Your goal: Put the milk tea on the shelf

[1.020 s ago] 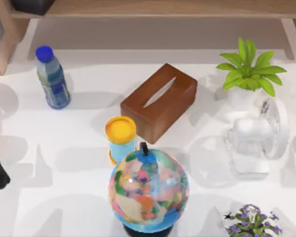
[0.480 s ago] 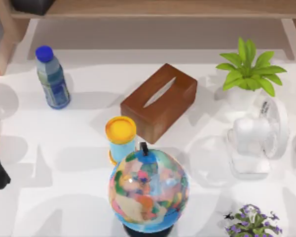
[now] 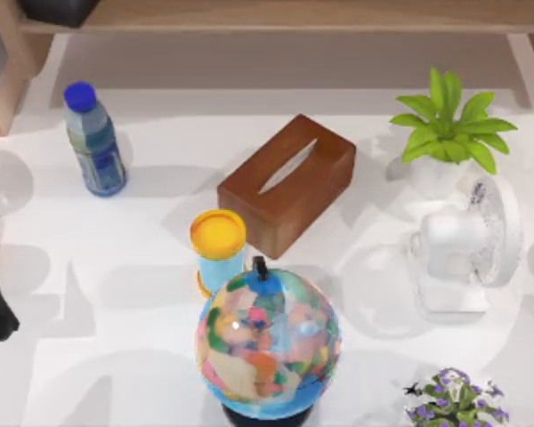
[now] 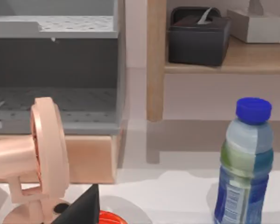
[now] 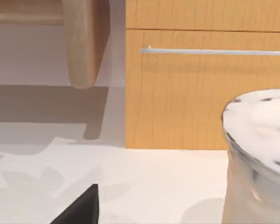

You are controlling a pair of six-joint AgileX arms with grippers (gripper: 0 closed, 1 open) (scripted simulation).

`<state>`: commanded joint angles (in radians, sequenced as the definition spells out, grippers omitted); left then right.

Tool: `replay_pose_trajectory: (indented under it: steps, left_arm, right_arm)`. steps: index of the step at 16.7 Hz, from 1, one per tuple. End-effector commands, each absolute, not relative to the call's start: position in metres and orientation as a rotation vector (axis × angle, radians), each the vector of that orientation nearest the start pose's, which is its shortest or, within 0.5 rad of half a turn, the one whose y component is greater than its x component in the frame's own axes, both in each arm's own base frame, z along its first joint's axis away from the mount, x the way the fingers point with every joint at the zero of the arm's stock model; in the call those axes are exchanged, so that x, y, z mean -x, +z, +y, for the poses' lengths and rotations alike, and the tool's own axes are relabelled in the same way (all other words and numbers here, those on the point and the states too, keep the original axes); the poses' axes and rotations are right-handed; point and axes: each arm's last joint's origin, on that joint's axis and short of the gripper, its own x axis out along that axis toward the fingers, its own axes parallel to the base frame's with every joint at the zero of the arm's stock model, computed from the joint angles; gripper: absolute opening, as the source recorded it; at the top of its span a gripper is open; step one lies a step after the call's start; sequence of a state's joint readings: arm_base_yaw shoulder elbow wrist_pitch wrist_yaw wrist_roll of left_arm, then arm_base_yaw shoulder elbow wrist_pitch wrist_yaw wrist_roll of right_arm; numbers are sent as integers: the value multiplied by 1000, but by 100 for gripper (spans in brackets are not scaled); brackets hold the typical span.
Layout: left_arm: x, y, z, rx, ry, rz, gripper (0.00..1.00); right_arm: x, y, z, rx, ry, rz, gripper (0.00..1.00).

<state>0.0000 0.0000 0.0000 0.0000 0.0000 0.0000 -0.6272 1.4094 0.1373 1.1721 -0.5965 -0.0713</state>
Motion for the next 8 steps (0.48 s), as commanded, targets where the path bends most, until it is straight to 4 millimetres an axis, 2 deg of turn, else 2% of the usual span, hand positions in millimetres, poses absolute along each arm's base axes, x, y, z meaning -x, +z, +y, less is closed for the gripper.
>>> replay_pose_trajectory:
  steps: [4,8]
  left_arm:
    - [-106,160,-1,0,0,0,100]
    - [-106,160,-1,0,0,0,100]
  right_arm:
    - [-172,103,-136,9,-15,107,100]
    - [-164,85,-152,8,-16,102,100]
